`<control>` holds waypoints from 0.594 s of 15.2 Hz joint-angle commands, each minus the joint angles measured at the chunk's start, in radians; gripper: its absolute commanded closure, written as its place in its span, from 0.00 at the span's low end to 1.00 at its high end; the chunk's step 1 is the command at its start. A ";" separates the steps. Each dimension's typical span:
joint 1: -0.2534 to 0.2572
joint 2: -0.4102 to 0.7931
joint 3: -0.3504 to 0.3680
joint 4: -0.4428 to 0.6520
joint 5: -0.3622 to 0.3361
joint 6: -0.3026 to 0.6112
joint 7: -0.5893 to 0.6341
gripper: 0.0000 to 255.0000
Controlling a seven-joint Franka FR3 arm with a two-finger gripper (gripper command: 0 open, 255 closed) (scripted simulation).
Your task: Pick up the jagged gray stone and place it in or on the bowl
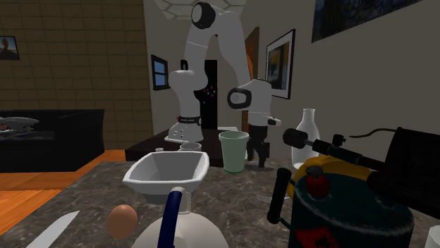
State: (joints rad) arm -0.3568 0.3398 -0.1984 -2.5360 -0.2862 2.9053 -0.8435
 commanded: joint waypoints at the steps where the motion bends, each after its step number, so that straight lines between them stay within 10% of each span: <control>1: -0.004 0.011 -0.004 -0.009 0.002 -0.019 0.001 0.00; 2: -0.002 -0.001 -0.004 -0.013 0.002 -0.027 0.001 1.00; 9: -0.001 -0.008 -0.001 -0.009 0.004 -0.040 0.001 1.00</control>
State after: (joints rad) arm -0.3575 0.3313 -0.1996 -2.5446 -0.2818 2.8661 -0.8426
